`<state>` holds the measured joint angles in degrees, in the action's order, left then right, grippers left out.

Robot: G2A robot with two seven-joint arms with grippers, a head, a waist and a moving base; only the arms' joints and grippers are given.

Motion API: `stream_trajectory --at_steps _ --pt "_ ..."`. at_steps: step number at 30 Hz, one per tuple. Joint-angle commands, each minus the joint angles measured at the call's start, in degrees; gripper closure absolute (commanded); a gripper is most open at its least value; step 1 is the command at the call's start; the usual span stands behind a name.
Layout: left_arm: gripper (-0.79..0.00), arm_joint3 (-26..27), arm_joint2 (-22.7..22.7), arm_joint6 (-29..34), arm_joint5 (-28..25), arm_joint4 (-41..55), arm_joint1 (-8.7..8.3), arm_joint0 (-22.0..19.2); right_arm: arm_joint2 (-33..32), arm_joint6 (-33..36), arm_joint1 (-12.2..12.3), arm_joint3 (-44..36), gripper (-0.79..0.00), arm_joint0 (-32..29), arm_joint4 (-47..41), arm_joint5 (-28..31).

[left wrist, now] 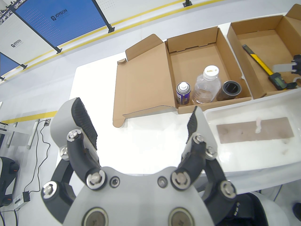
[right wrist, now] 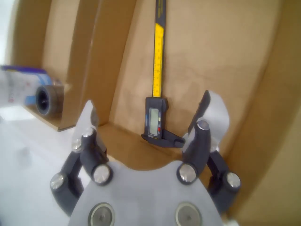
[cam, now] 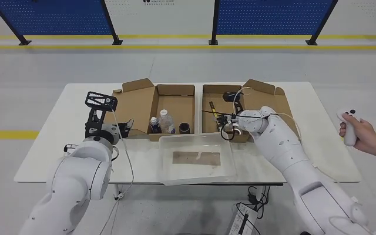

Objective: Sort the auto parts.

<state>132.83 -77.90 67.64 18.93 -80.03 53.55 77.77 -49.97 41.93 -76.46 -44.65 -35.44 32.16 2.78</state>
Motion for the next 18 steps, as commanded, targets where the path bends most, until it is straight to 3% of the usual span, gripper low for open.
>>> stream_trajectory --at_steps 1,9,18 --pt "-0.785 0.00 0.00 0.00 0.00 0.00 0.00 0.00 -1.05 -1.12 0.44 -1.63 -0.785 -0.48 0.28 0.75" --pt "-0.785 0.00 0.00 0.00 0.00 0.00 0.00 0.00 -9.87 -6.19 4.21 -16.67 -0.785 -6.15 3.96 5.06" --pt "-0.785 0.00 0.00 0.00 0.00 0.00 0.00 0.00 -21.07 -9.06 7.77 -41.50 -0.785 -19.49 9.21 5.02"
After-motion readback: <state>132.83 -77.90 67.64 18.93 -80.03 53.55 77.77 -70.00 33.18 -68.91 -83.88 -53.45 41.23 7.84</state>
